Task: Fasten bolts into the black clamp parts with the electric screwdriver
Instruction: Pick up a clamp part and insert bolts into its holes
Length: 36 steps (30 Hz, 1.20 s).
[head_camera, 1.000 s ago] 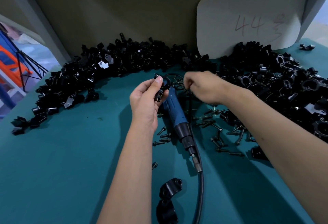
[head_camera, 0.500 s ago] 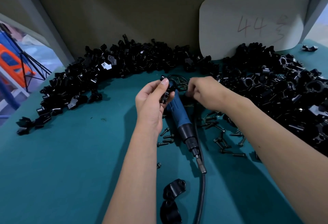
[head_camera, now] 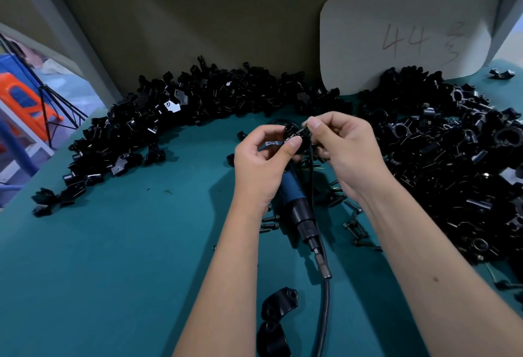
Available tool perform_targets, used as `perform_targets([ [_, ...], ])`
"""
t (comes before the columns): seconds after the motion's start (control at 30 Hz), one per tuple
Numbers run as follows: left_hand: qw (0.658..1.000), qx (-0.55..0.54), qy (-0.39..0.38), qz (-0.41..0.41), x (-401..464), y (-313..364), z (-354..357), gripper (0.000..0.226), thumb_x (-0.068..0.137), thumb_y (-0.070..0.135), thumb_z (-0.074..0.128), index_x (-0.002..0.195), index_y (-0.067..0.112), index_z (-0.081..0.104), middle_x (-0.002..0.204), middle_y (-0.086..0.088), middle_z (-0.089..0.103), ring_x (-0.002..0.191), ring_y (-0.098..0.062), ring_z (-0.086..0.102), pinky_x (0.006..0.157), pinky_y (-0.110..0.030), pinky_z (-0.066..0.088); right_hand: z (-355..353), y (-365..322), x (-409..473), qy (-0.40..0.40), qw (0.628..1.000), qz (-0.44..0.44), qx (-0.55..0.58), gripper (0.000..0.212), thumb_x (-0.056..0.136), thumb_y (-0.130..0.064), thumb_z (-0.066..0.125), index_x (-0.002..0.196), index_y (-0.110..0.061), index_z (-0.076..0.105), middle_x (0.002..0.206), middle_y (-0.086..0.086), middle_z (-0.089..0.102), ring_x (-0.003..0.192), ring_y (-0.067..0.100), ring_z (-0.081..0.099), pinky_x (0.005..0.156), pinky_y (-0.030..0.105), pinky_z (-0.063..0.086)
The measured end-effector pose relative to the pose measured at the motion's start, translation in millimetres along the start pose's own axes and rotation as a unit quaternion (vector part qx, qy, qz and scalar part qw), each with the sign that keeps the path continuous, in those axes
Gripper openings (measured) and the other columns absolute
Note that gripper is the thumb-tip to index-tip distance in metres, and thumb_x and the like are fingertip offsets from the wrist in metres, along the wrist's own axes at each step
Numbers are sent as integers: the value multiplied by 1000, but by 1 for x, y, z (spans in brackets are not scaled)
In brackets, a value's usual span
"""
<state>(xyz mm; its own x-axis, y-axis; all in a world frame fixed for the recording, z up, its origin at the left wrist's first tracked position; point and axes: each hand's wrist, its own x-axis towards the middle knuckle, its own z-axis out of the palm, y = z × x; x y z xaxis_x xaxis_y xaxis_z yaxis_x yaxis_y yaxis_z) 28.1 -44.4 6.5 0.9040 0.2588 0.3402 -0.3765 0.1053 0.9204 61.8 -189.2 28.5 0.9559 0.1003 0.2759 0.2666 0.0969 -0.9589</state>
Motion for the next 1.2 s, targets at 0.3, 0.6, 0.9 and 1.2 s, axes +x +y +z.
perform_targets([
  [0.3,1000,4,-17,-18,-1,0,-3,14,83,18,83,94,22,75,89,1,75,82,-22,73,87,-56,62,-5,-4,0,-26,989,-100,-108,15,94,-18,75,80,-18,74,69,-4,67,65,6,56,64,26,49],
  [0.6,996,79,-43,3,-1,2,-5,18,80,28,84,95,28,75,97,-1,76,88,-33,74,83,-48,63,-2,-2,-6,-33,963,-131,-232,37,105,-32,59,72,-14,54,61,-6,48,60,6,40,58,30,36],
  [0.9,971,-186,47,-144,-1,12,-1,5,100,10,66,95,8,66,86,-3,75,74,-16,72,72,-25,61,-10,-1,-5,-20,975,4,-222,24,107,-25,45,92,-19,62,76,-11,56,64,6,48,63,29,42],
  [1.2,948,-248,77,-185,0,11,-5,11,91,7,74,97,4,65,96,-9,74,82,-17,71,72,-22,59,-16,8,-1,6,997,45,-65,36,102,14,44,113,-6,71,97,15,75,87,19,78,88,29,62],
])
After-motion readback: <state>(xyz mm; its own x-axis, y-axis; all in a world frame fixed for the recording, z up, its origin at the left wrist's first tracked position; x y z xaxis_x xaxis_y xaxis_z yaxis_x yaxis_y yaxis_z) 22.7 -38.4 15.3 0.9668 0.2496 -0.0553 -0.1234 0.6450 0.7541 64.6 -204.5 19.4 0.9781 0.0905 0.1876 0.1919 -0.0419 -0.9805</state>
